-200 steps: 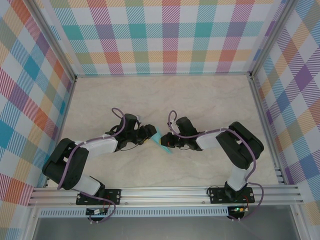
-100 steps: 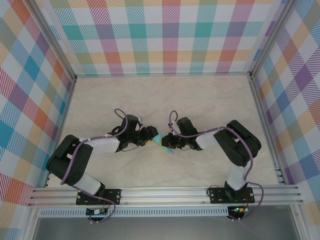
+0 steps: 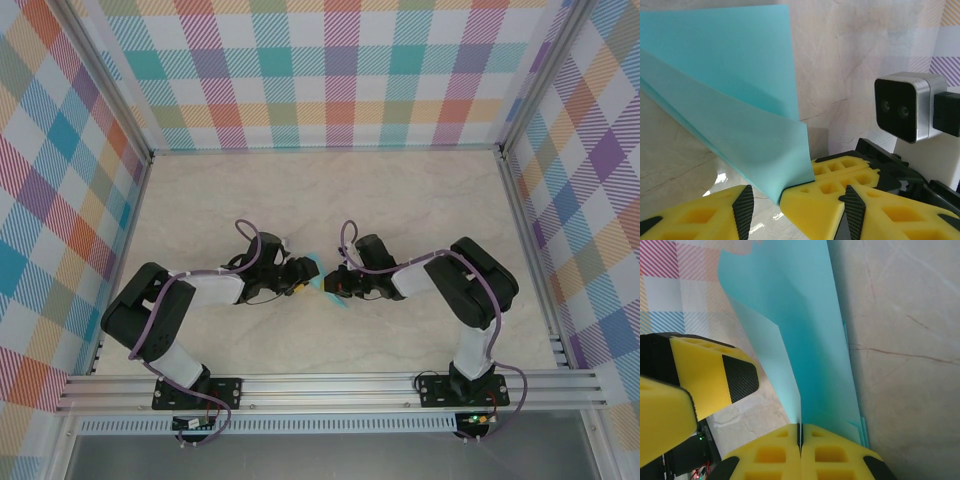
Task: Fold a paper plane with a square sheet of paper (pick it up from the middle)
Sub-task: Fold the wing for the fifth time at the center of the table.
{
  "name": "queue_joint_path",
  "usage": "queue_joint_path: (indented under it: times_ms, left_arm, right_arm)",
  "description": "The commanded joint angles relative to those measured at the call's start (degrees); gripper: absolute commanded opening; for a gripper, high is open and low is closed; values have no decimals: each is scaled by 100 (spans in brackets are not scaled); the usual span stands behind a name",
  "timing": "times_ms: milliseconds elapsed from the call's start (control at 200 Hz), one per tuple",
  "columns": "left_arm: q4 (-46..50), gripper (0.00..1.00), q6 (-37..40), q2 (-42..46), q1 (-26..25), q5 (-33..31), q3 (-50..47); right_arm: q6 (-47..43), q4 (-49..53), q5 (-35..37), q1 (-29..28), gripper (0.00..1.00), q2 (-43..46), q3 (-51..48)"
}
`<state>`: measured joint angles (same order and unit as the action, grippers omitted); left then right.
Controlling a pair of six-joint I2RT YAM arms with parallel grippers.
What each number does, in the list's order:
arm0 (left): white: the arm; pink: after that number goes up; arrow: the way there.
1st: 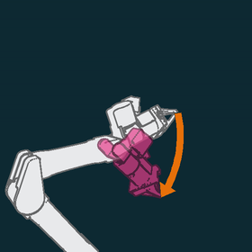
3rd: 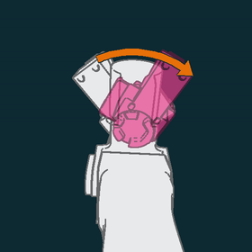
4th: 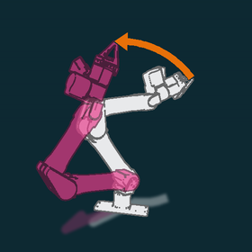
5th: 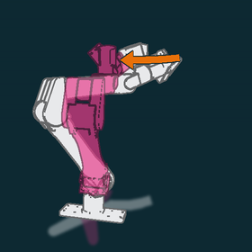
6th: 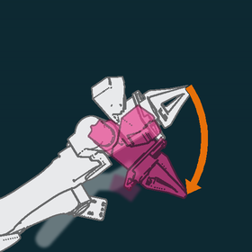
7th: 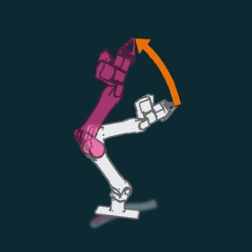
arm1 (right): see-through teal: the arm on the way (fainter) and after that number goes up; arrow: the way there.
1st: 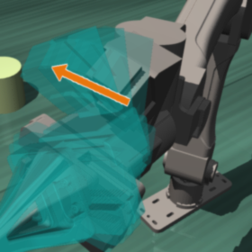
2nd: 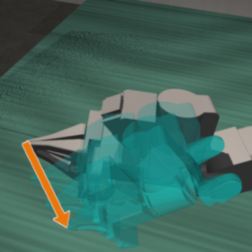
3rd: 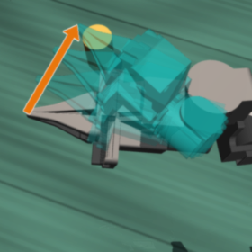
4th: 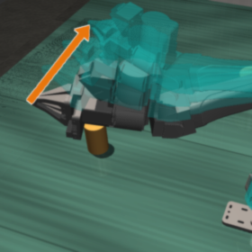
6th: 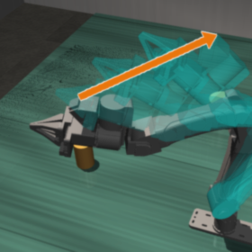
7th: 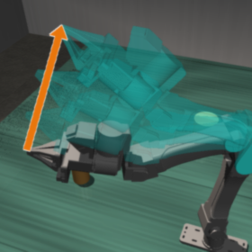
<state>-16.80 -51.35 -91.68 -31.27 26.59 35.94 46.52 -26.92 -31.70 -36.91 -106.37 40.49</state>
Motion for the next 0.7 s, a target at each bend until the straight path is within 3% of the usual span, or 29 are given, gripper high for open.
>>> queue_joint_path:
  times_ms: [0, 695]
  left_arm:
    - [-214, 53, 142, -103, -112, 132, 154]
    - [-216, 48, 437, -457, -178, 206, 370]
  right_arm:
    - [156, -128, -166, 75, 0, -138, -76]
    - [271, -63, -361, 157, 0, -228, -17]
